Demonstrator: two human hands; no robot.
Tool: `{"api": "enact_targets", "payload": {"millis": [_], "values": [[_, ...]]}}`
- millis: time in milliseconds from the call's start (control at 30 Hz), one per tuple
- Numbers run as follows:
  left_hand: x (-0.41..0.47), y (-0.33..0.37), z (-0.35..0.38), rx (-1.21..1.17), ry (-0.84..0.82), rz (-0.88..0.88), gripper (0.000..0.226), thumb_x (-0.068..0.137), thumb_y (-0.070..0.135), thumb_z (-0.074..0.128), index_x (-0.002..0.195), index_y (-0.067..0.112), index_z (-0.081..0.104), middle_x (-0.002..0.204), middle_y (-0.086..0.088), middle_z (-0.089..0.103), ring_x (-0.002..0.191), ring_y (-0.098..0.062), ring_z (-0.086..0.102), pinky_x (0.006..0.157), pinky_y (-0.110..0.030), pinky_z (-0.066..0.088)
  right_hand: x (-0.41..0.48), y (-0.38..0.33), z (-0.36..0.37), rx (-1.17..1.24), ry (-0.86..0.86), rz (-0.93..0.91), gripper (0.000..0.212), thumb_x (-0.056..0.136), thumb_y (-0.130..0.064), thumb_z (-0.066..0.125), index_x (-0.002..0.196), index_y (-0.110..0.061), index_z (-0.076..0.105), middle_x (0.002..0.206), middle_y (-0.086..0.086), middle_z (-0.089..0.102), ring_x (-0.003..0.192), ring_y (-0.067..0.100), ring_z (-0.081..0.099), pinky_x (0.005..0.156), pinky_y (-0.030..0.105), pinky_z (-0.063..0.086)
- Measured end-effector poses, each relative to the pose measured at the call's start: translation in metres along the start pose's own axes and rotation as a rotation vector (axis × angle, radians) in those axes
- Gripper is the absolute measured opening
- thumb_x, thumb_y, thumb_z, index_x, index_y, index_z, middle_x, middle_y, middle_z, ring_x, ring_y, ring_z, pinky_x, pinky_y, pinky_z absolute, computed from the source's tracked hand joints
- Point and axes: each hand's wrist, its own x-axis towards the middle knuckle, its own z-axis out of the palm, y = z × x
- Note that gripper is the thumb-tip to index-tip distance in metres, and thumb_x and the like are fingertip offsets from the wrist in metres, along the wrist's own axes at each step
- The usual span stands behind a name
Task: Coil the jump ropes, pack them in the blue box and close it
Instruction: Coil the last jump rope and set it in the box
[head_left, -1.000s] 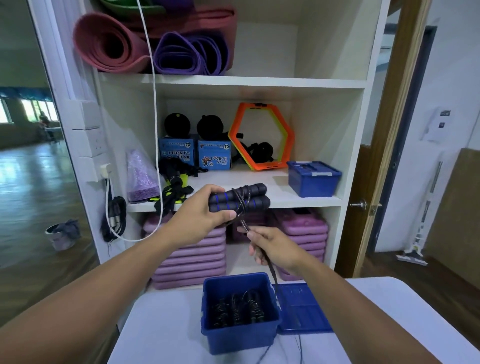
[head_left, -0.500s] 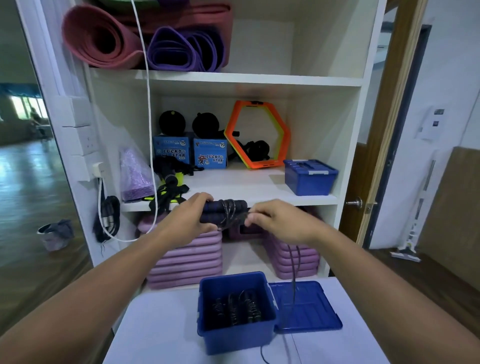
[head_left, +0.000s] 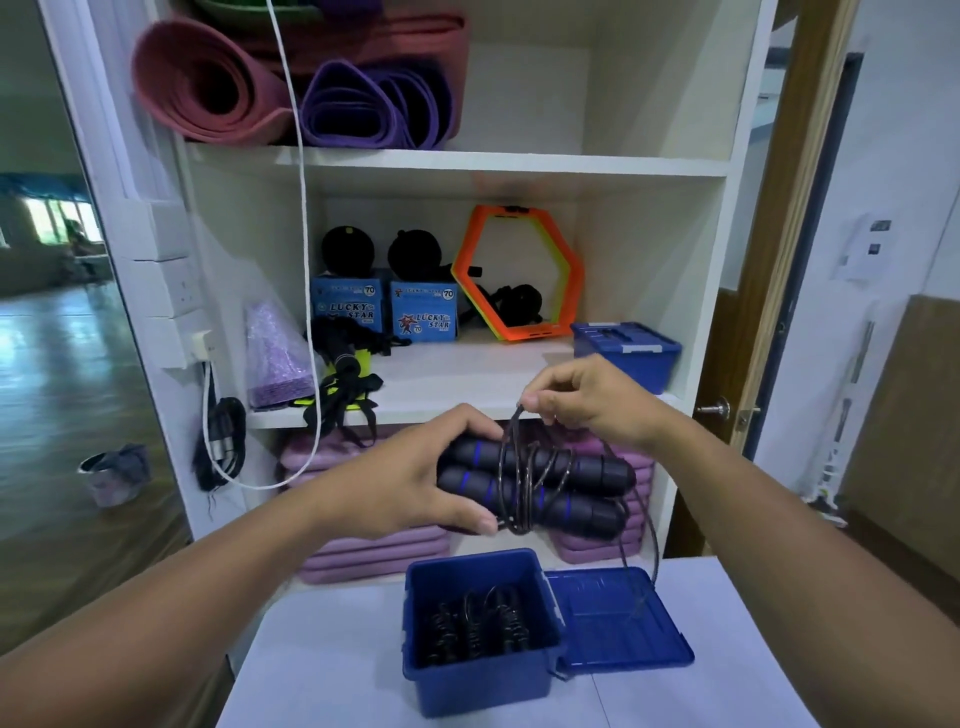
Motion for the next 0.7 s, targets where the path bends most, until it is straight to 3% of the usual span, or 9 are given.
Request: {"api": "enact_targets", "payload": {"millis": [67, 133, 233, 333, 400, 500, 600, 700], "values": [[-0.002, 0.005, -0.004, -0.101, 0.066, 0.014, 0.061, 0.074, -0.009, 0.081, 0.120, 0.014, 0.048, 0.096, 0.017, 0.069, 0.086, -0.008, 0.070, 0.075, -0.026, 0.057, -0.006, 0.017, 0.008, 0.104, -0.003, -0.012, 0.013, 0.093, -0.011, 0.064, 0.084, -0.008, 0.072, 0.071, -0.004, 0.068, 0.066, 0.007, 0.057, 0.063, 0.021, 0.047], [-0.002, 0.006, -0.009, -0.117, 0.124, 0.026, 0.062, 0.075, -0.010, 0.079, 0.124, 0.013, 0.049, 0.095, 0.019, 0.067, 0.083, -0.007, 0.069, 0.072, -0.023, 0.056, -0.013, 0.033, 0.026, 0.244, 0.023, -0.007, 0.028, 0.094, 0.005, 0.054, 0.075, -0.008, 0.070, 0.072, -0.002, 0.069, 0.070, 0.013, 0.060, 0.066, 0.025, 0.051], [0.005, 0.002, -0.012, -0.028, 0.238, 0.045, 0.068, 0.075, 0.005, 0.084, 0.130, 0.032, 0.055, 0.107, 0.017, 0.064, 0.084, -0.006, 0.068, 0.078, -0.019, 0.054, -0.022, 0.048, 0.061, 0.376, 0.083, 0.106, 0.037, 0.101, -0.001, 0.045, 0.073, -0.016, 0.066, 0.062, -0.003, 0.062, 0.053, 0.008, 0.045, 0.047, 0.018, 0.038], [0.018, -0.015, -0.022, 0.136, 0.429, 0.050, 0.062, 0.077, 0.018, 0.085, 0.128, 0.039, 0.057, 0.121, 0.007, 0.059, 0.101, -0.002, 0.062, 0.089, -0.016, 0.049, -0.022, 0.060, 0.082, 0.300, 0.022, 0.133, 0.029, 0.105, -0.025, 0.045, 0.095, -0.011, 0.068, 0.063, 0.000, 0.056, 0.047, 0.010, 0.039, 0.042, 0.020, 0.030], [0.028, -0.029, -0.029, 0.266, 0.523, 0.009, 0.064, 0.077, 0.025, 0.084, 0.134, 0.034, 0.056, 0.119, 0.003, 0.057, 0.105, -0.008, 0.059, 0.096, -0.023, 0.047, -0.024, 0.062, 0.085, 0.250, -0.002, 0.144, 0.030, 0.106, -0.027, 0.043, 0.102, -0.010, 0.067, 0.064, -0.001, 0.054, 0.048, 0.011, 0.040, 0.044, 0.022, 0.031], [0.041, -0.051, -0.038, 0.432, 0.607, -0.072, 0.067, 0.079, 0.029, 0.083, 0.139, 0.030, 0.053, 0.114, 0.004, 0.052, 0.102, -0.016, 0.057, 0.094, -0.028, 0.045, -0.026, 0.058, 0.085, 0.132, -0.083, 0.136, 0.026, 0.105, -0.026, 0.044, 0.102, -0.010, 0.065, 0.065, -0.001, 0.051, 0.051, 0.012, 0.042, 0.049, 0.025, 0.034], [0.047, -0.068, -0.046, 0.508, 0.623, -0.161, 0.068, 0.080, 0.029, 0.081, 0.140, 0.032, 0.049, 0.117, 0.005, 0.046, 0.098, -0.024, 0.060, 0.088, -0.039, 0.054, -0.025, 0.048, 0.076, -0.170, -0.125, 0.086, 0.029, 0.102, -0.032, 0.049, 0.095, -0.005, 0.058, 0.064, -0.001, 0.047, 0.056, 0.012, 0.040, 0.055, 0.031, 0.036], [0.044, -0.078, -0.040, 0.689, 0.475, -0.229, 0.069, 0.083, 0.030, 0.079, 0.142, 0.027, 0.043, 0.128, 0.002, 0.046, 0.111, -0.025, 0.057, 0.096, -0.036, 0.047, -0.023, 0.035, 0.063, -0.385, -0.099, 0.027, 0.025, 0.101, -0.035, 0.051, 0.088, -0.015, 0.057, 0.066, -0.007, 0.054, 0.060, 0.010, 0.044, 0.059, 0.032, 0.040]]}}
